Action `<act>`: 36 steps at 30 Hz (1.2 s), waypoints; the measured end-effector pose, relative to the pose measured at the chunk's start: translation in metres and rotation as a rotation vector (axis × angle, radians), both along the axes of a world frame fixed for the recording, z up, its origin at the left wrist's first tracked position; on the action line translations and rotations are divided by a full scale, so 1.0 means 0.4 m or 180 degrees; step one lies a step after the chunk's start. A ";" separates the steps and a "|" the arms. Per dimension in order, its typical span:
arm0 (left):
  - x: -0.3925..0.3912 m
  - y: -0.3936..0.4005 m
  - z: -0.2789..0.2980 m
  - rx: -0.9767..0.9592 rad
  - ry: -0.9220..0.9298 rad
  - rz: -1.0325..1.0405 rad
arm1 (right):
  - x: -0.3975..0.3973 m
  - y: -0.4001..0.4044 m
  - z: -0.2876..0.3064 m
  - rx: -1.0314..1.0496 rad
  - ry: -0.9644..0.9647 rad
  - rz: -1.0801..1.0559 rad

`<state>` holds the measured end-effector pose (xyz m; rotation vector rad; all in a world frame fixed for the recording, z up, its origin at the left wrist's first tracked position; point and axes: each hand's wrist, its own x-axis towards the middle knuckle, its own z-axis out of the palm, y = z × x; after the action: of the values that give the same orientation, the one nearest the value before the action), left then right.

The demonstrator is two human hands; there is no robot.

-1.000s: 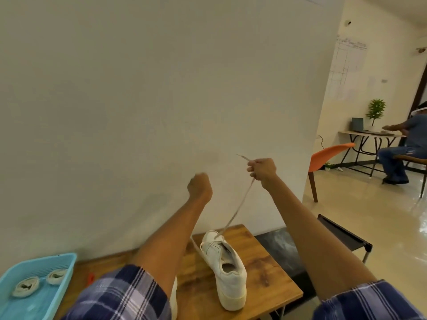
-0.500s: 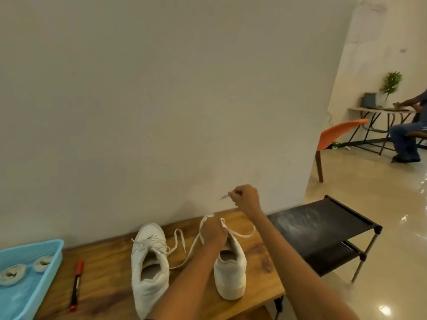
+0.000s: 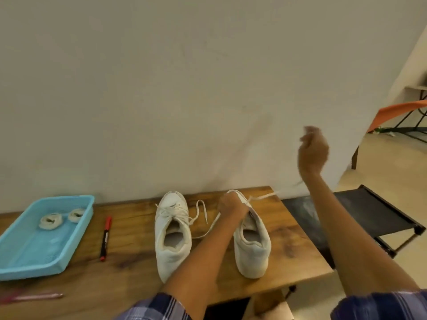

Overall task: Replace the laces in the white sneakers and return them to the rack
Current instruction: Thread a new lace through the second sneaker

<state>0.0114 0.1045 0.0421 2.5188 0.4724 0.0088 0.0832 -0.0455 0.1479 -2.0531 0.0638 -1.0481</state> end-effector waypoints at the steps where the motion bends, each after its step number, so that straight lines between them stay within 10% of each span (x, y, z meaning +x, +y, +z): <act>1: -0.009 0.004 0.002 -0.0090 0.0018 0.0045 | -0.016 0.018 -0.030 -0.0585 0.0187 0.0221; 4: -0.031 0.026 0.004 -0.0497 0.0078 0.0173 | -0.101 0.070 -0.139 -0.1820 0.1332 0.0738; 7: -0.045 0.051 0.012 -0.0743 0.0215 0.0157 | -0.162 0.122 -0.236 -0.1723 0.2338 0.1148; 36: -0.004 0.078 -0.095 -0.1556 0.0001 0.0370 | -0.125 0.166 -0.378 -0.1378 0.1770 0.1876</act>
<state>0.0098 0.1356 0.0040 2.0114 0.5461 -0.0563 0.0331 0.0209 -0.0031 -2.4700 -0.4943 -0.1163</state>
